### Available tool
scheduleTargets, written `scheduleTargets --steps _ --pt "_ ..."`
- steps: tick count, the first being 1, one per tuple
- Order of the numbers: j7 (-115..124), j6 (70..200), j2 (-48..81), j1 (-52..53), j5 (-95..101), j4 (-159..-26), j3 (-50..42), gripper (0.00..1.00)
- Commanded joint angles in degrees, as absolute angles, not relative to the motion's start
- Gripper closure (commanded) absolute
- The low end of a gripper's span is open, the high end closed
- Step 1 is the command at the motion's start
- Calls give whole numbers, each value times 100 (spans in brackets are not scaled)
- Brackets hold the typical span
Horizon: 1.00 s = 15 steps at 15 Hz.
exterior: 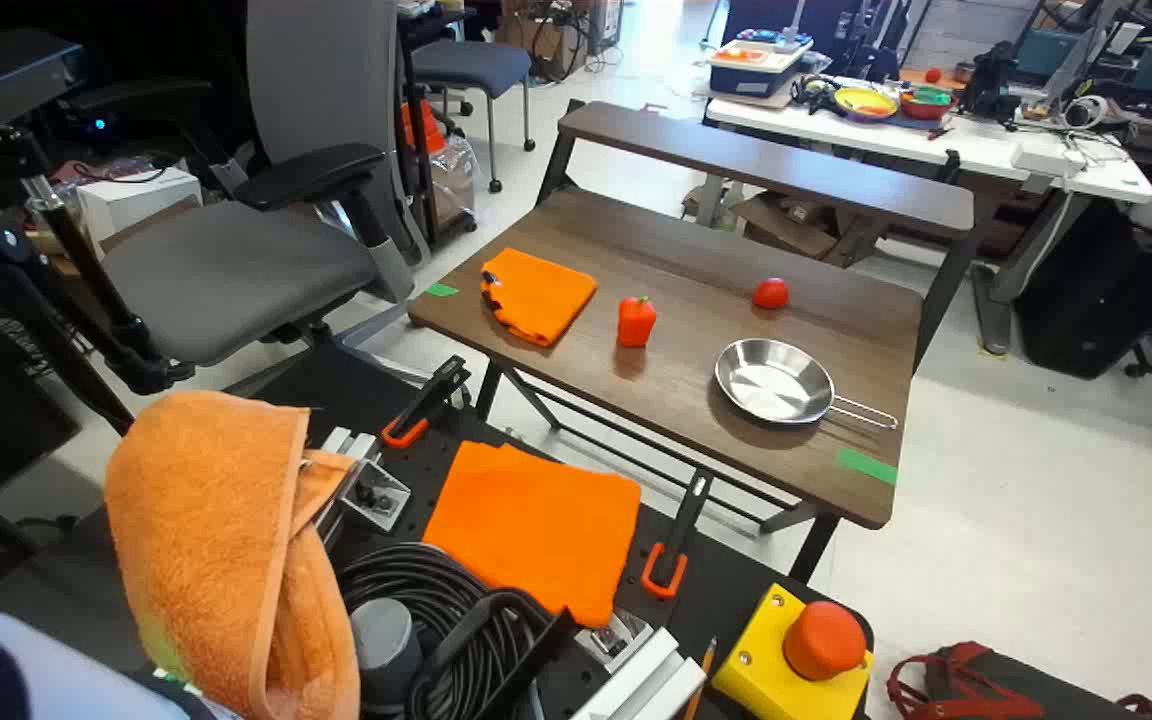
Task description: Move the bell pepper
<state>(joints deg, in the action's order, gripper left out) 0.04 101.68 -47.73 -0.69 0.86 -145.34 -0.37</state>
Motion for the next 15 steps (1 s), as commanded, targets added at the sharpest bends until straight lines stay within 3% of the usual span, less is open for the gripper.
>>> scheduleTargets --steps 1,15 --pt "7 10155 -4768 -66 87 -14514 -38 0" --pt "259 10421 -4442 -97 81 -14414 103 0"
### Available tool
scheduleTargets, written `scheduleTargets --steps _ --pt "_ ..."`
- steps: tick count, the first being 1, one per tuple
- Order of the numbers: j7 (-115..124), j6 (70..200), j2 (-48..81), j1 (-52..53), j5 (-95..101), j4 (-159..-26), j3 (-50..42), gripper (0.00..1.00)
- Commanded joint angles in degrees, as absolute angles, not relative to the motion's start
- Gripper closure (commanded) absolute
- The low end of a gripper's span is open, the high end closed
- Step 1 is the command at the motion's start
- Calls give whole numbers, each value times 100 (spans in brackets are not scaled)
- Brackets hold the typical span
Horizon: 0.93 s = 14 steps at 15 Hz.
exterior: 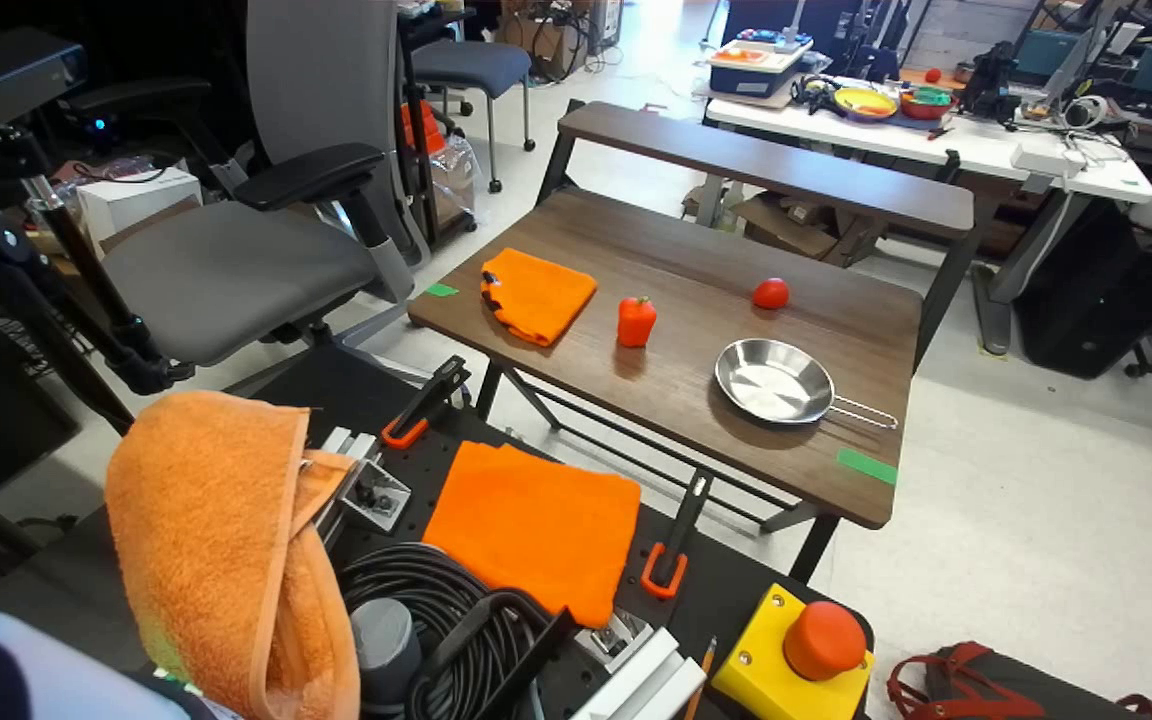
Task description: Move the bell pepper
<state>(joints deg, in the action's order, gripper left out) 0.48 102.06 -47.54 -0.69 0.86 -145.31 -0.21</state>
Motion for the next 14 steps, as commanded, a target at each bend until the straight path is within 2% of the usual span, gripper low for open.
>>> scheduleTargets --steps 1,14 --pt "342 10541 -4275 -96 73 -14375 149 0" --pt "1628 13541 -558 -56 113 -13508 514 0"
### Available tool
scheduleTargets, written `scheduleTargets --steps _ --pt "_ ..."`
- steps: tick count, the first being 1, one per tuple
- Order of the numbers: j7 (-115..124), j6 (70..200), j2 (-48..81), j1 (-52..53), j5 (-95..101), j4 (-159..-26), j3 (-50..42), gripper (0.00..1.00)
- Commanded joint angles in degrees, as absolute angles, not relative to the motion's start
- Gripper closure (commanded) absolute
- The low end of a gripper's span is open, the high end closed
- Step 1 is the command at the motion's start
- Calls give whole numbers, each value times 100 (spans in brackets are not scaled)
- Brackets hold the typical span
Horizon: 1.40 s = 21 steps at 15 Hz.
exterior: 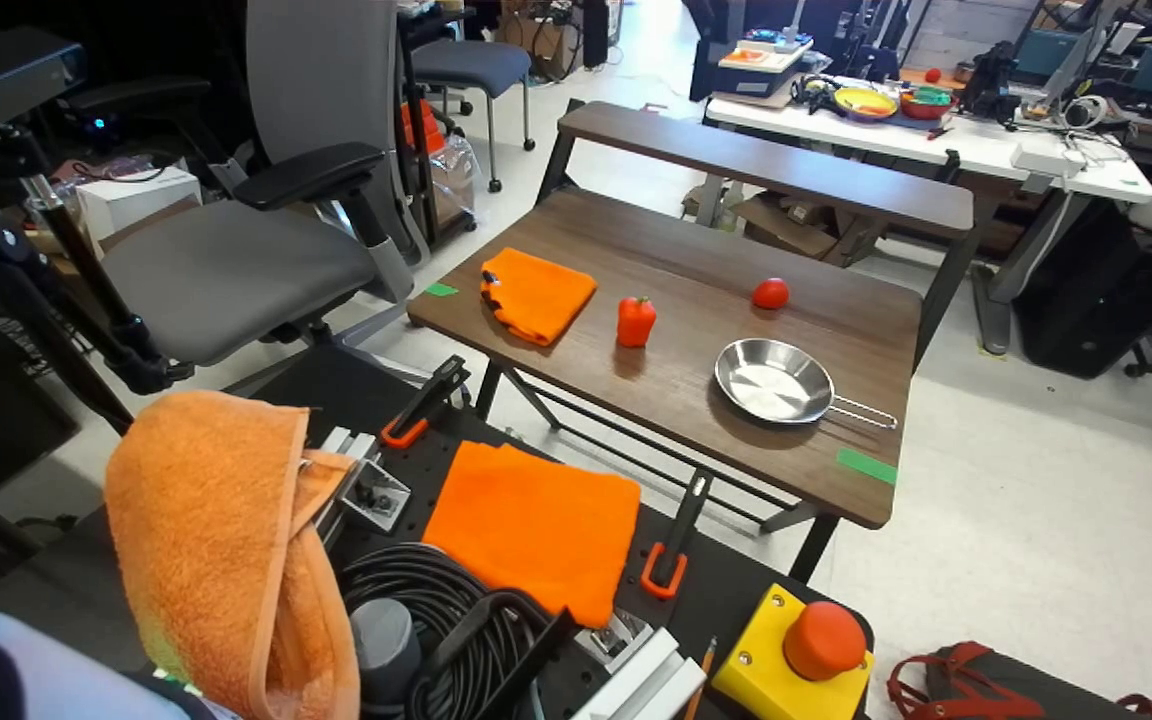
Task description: Move the bell pepper
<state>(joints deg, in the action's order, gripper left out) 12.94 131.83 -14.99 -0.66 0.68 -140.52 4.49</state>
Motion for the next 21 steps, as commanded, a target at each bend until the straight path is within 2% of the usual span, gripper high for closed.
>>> scheduleTargets --steps 1,7,21 --pt "1798 13635 -234 -48 201 -13351 527 0" --pt "2841 13520 1362 272 836 -12325 313 0" --pt "3675 11864 4112 1074 715 -9659 -347 0"
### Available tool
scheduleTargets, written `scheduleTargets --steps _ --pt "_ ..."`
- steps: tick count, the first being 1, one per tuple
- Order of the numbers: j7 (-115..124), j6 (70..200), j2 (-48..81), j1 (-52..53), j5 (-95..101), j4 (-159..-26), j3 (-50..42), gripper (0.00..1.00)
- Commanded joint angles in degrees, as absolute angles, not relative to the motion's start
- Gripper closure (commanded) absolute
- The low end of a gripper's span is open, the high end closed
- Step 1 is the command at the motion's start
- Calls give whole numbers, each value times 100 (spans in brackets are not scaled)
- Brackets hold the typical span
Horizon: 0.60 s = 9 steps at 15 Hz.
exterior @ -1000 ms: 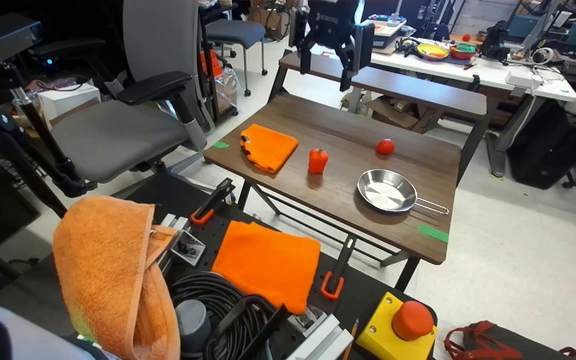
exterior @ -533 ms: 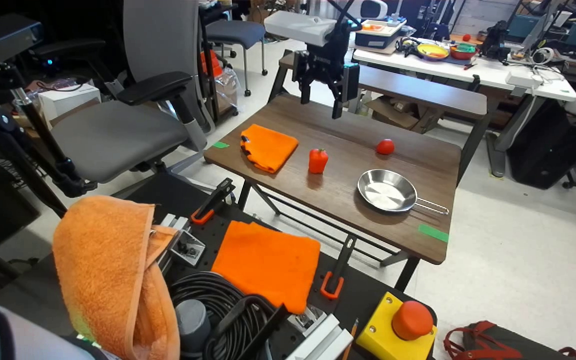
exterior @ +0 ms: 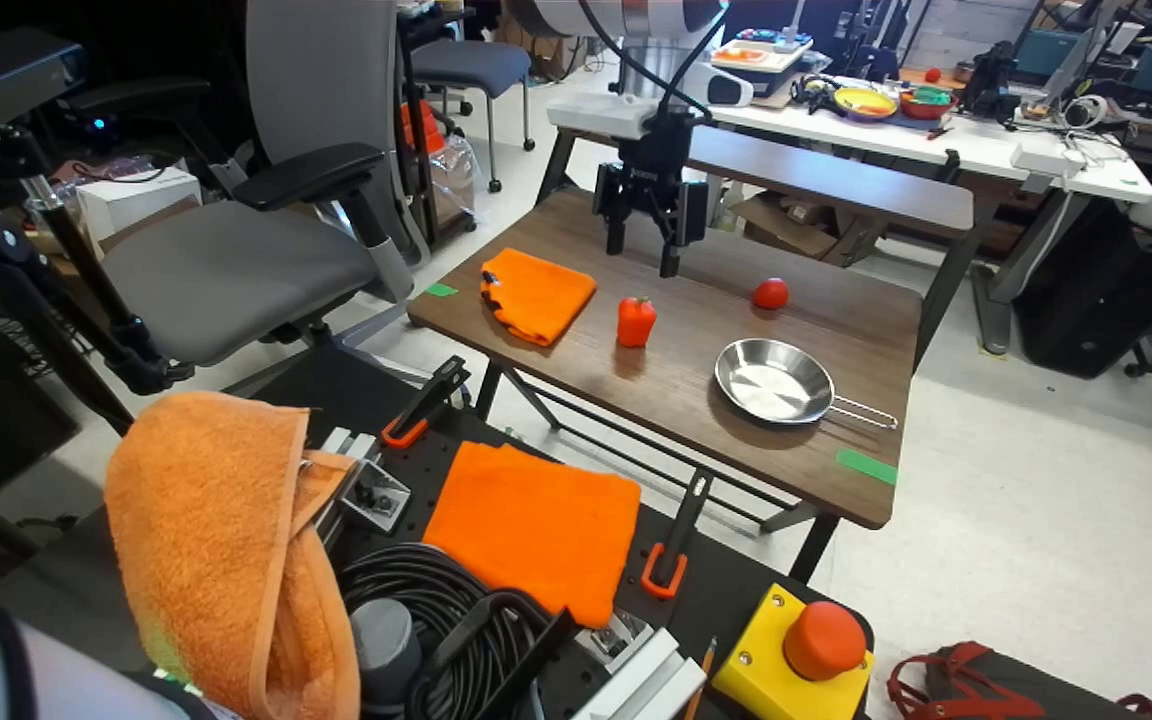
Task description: Move the bell pepper
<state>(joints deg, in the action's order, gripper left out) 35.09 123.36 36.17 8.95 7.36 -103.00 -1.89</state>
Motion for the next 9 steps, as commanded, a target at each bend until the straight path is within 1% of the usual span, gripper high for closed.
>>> scheduleTargets --steps 1,9 --pt "3702 11769 4241 1103 720 -9533 -372 0" --pt "3949 11083 5107 1240 723 -8613 -484 0"
